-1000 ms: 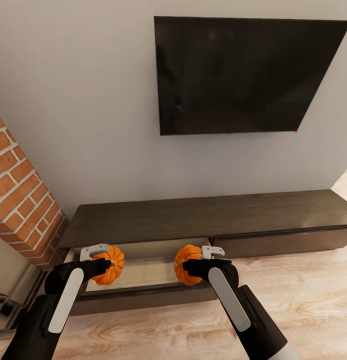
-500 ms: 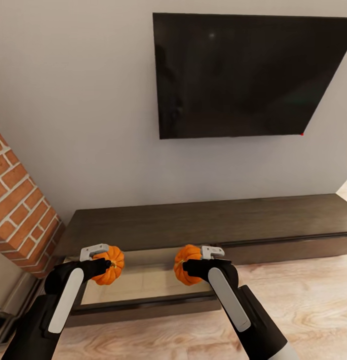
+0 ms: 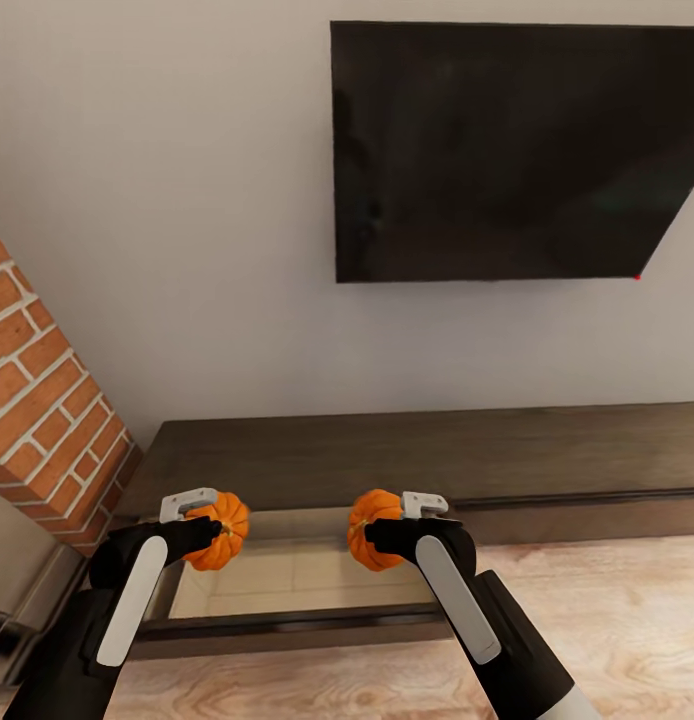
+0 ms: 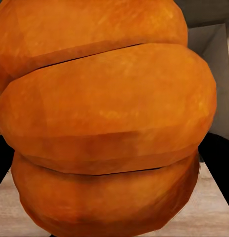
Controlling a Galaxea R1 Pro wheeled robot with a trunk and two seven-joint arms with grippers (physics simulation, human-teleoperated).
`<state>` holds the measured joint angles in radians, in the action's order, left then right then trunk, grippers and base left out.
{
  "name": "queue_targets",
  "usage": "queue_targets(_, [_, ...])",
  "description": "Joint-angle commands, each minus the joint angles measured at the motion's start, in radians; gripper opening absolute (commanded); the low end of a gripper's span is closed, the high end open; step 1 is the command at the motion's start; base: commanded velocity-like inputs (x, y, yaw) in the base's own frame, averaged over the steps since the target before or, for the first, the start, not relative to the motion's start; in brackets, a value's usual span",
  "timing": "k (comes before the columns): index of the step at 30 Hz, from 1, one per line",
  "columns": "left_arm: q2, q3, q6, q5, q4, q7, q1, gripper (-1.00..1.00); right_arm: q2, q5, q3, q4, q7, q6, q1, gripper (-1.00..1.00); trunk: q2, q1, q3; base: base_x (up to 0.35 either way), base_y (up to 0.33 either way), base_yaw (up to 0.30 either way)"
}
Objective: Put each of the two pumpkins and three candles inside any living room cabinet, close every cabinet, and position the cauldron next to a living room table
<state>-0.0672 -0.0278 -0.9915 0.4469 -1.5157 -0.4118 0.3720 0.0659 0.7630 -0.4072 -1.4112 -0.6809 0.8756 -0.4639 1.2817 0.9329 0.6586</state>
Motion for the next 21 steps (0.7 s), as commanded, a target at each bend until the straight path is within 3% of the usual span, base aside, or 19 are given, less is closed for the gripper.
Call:
queue_targets(1, [0.000, 0.000, -0.003, 0.012, 0.000, -0.009, 0.001, -1.00, 0.000, 0.009, -0.001, -0.001, -0.011, 0.002, -0.001, -1.00, 0.001, 0.000, 0.001, 0.125, 0.032, 0.010])
queue_targets(21, [0.002, -0.001, -0.001, 0.012, -0.001, -0.010, 0.000, -1.00, 0.000, 0.009, -0.001, 0.003, -0.010, 0.002, -0.001, -1.00, 0.001, 0.000, 0.001, 0.101, 0.003, 0.001])
